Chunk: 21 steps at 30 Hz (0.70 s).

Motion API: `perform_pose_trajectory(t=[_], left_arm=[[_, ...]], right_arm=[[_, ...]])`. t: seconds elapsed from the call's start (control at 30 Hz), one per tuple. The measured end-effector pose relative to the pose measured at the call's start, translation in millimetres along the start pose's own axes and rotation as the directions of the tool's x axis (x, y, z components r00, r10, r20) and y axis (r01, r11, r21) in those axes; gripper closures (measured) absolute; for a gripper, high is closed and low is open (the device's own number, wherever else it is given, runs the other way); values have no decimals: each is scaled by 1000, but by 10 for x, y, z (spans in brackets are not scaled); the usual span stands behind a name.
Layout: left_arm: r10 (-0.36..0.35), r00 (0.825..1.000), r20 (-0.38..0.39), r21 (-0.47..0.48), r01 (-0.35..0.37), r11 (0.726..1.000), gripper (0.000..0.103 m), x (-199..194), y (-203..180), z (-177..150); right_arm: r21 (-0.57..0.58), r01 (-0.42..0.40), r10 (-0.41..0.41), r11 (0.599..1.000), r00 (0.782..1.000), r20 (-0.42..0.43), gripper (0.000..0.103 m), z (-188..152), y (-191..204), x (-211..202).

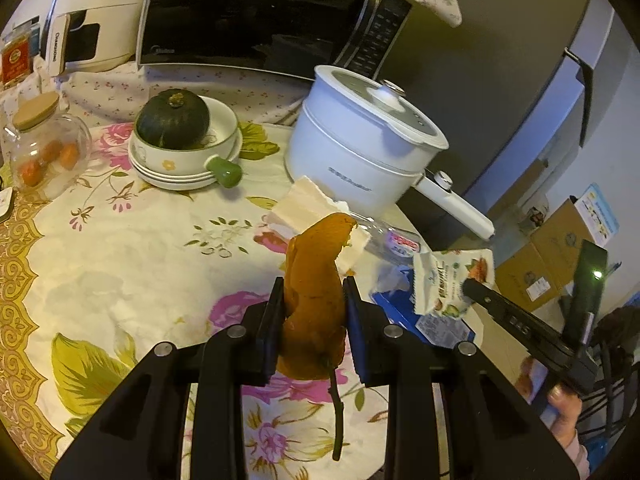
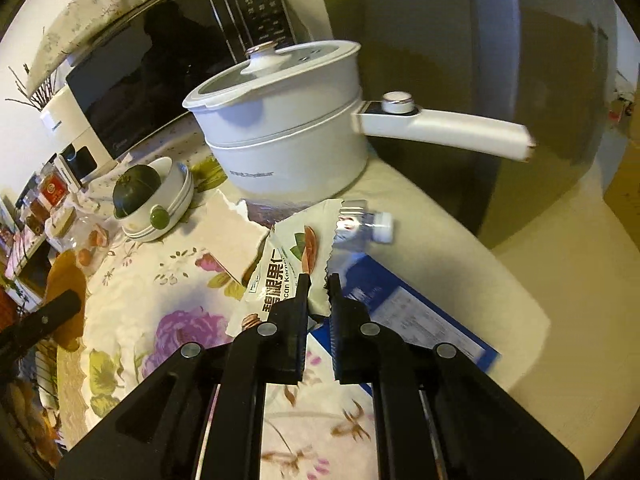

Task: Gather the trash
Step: 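Drop the white snack wrapper into the bin with the right gripper while the left holds the peel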

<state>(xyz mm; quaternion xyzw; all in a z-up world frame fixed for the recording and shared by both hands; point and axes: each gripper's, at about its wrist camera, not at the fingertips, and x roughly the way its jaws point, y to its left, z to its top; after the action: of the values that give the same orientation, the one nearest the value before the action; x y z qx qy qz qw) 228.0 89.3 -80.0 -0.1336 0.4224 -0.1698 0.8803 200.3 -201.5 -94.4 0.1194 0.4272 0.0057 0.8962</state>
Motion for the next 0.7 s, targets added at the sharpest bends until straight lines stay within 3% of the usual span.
perform_pose_trajectory(t=[0.33, 0.7], left_arm=[[-46, 999, -27, 72, 47, 996, 74, 1, -405, -237], [-97, 991, -91, 195, 113, 974, 74, 27, -1029, -669]], right_arm=[[62, 131, -128, 989, 991, -47, 94, -600, -504, -576], [71, 297, -279, 952, 941, -193, 89, -1569, -961, -911]])
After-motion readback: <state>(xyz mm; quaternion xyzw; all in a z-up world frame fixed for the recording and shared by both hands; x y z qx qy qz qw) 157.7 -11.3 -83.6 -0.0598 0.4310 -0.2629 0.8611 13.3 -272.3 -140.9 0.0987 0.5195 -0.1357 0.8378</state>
